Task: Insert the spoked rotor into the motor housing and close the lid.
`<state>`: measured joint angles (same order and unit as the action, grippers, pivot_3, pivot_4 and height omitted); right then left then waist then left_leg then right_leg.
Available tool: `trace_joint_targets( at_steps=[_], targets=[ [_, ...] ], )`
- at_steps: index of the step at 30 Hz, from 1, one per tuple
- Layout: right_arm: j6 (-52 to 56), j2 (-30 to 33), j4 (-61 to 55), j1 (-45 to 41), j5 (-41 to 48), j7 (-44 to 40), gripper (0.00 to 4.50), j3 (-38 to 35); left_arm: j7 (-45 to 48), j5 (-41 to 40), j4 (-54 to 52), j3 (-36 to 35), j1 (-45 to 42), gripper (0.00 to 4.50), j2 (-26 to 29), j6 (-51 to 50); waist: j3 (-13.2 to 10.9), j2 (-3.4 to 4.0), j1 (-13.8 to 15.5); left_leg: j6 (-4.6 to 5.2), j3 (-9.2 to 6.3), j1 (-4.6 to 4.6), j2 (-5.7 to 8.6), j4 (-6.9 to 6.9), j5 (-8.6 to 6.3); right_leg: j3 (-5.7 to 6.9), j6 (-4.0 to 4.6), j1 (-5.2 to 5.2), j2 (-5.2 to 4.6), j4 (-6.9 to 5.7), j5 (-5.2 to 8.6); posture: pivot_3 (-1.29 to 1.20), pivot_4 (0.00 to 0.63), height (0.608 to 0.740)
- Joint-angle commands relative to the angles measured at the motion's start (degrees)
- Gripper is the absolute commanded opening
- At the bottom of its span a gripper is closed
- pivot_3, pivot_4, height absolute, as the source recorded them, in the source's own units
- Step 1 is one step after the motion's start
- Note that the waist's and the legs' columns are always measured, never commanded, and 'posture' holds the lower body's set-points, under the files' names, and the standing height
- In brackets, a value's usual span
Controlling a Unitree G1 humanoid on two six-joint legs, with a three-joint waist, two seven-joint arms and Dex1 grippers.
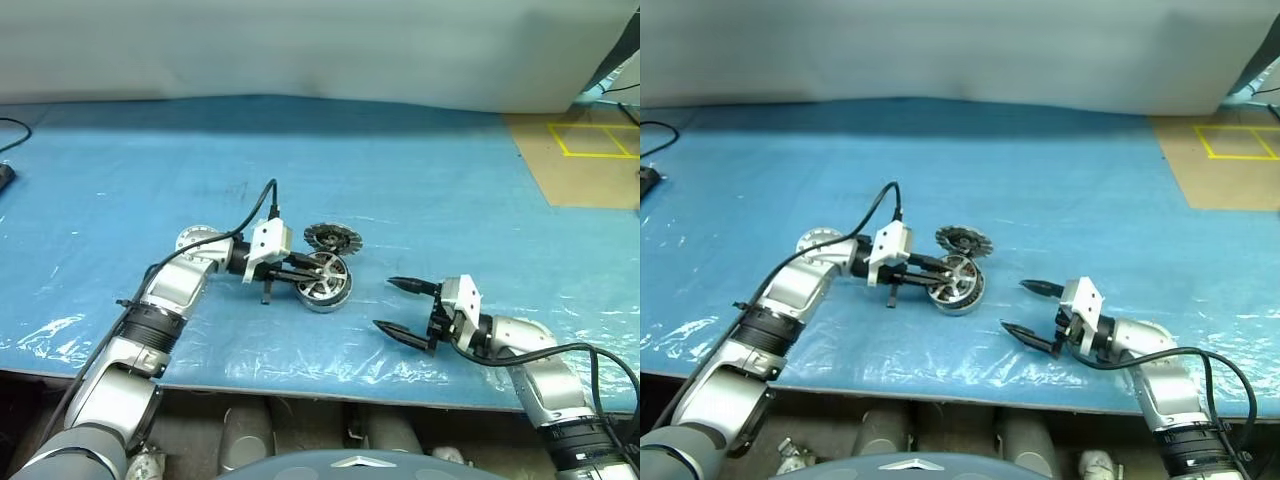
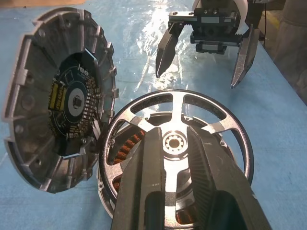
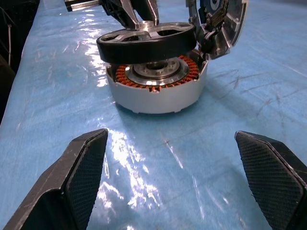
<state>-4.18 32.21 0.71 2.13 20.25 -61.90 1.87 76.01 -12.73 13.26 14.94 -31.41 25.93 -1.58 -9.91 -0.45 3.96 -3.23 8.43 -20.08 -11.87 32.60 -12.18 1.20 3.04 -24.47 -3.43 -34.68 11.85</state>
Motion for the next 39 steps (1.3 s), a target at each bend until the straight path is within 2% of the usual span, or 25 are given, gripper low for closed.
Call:
trace_joint_targets(
  at_steps=[1,22,29,39],
  targets=[
    [-3.41,0.06,0.59,0.61,-0.05,-0.61,4.50,-1.41,0.54,-0.91,-2.75,-0.77,0.19,0.36,0.90,0.17,0.00,0.00,-0.01,0.00,0.00,0.01,0.00,0.01,0.00,0.00,0.00,0.00,0.00,0.00,0.00,0.00,0.150,0.740],
    [-0.65,-2.40,-0.88,-2.73,-3.47,4.89,4.50,1.15,-1.31,1.06,2.95,-0.26,-1.23,0.36,-1.39,1.98,0.00,0.00,-0.04,-0.01,0.00,0.03,0.00,0.00,0.00,0.00,0.00,0.00,0.00,-0.01,0.00,0.00,0.150,0.740],
    [-0.59,-2.46,-0.76,-2.24,-3.38,4.91,4.50,1.15,-3.28,-0.09,2.00,-1.71,-1.18,2.69,-2.66,1.30,0.00,0.00,0.00,0.00,0.00,0.01,0.01,0.00,0.00,0.00,0.00,0.00,0.00,-0.01,0.00,0.00,0.150,0.740],
    [3.92,-2.52,-5.48,-3.05,-3.64,7.14,4.50,1.92,-2.97,-4.27,-4.47,-4.39,1.85,2.69,0.06,-3.47,0.00,0.00,-0.04,-0.01,0.00,0.03,-0.01,-0.01,0.00,0.00,0.00,0.00,0.01,-0.02,0.00,0.00,0.150,0.740]
  ],
)
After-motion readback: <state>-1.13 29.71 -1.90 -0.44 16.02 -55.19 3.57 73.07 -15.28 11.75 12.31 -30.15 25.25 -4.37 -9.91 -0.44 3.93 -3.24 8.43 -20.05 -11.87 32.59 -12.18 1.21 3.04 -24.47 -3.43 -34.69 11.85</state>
